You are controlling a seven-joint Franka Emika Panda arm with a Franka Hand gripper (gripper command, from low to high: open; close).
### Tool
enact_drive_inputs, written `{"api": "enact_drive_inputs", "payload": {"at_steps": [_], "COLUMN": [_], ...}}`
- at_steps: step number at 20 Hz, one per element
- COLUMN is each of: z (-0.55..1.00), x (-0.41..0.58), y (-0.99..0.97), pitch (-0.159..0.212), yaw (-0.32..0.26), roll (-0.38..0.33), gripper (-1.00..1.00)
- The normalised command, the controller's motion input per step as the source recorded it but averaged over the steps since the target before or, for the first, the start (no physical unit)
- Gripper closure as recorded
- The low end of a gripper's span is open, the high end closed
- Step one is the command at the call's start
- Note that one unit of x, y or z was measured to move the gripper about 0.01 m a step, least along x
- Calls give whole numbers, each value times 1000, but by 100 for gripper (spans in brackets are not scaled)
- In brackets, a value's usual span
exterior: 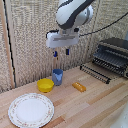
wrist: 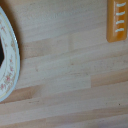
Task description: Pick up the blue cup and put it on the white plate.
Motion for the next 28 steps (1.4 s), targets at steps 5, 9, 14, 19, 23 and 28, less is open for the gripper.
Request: {"api": "enact_drive_inputs", "payload": {"at_steps": [5, 9, 14, 19, 23, 28], "z": [0, 0, -19, -191, -312, -372], "x": [721, 639, 359, 151, 187, 347], "y": [-356, -415, -369, -212, -75, -45], "pitch": [7, 0, 64, 209, 217, 111], "yaw": [-166, -171, -100, -34, -18, 0], "roll": [26, 35, 18, -9, -38, -68], "gripper": [-100, -100, -100, -100, -100, -100]}}
